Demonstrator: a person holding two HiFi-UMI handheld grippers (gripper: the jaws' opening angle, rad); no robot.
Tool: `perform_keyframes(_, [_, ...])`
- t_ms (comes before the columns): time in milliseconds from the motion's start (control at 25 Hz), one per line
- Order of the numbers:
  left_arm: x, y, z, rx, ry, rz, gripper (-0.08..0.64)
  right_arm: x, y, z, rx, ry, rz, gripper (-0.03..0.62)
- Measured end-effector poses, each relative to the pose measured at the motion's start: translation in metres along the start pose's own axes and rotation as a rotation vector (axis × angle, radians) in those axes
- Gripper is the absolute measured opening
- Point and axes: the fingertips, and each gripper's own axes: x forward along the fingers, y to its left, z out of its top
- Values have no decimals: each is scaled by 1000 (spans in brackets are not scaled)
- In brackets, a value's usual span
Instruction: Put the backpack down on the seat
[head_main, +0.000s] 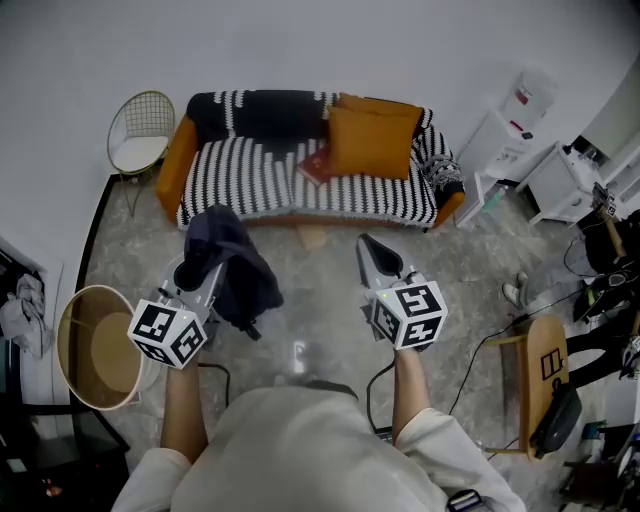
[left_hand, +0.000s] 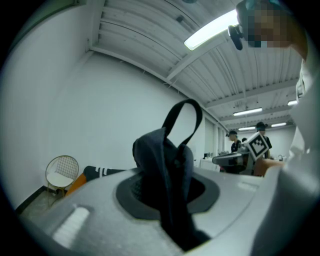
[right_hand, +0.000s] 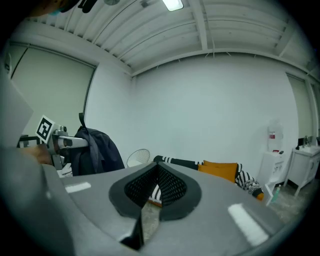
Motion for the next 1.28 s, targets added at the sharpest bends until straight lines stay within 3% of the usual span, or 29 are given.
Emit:
perform_keyframes(280, [13, 23, -13, 2, 11, -32, 84, 28, 6, -29, 45, 78, 14, 6])
perform_keyframes(560, [51, 58, -20, -20, 36, -26, 84, 74, -13, -34, 81, 104, 32, 5])
perform_keyframes(760, [90, 85, -21, -24, 35, -14, 84, 119, -27, -34, 89, 126, 106, 5])
perform_keyframes(1280, [239, 156, -1, -30, 13, 9, 84, 255, -131, -7, 55, 141, 128, 6])
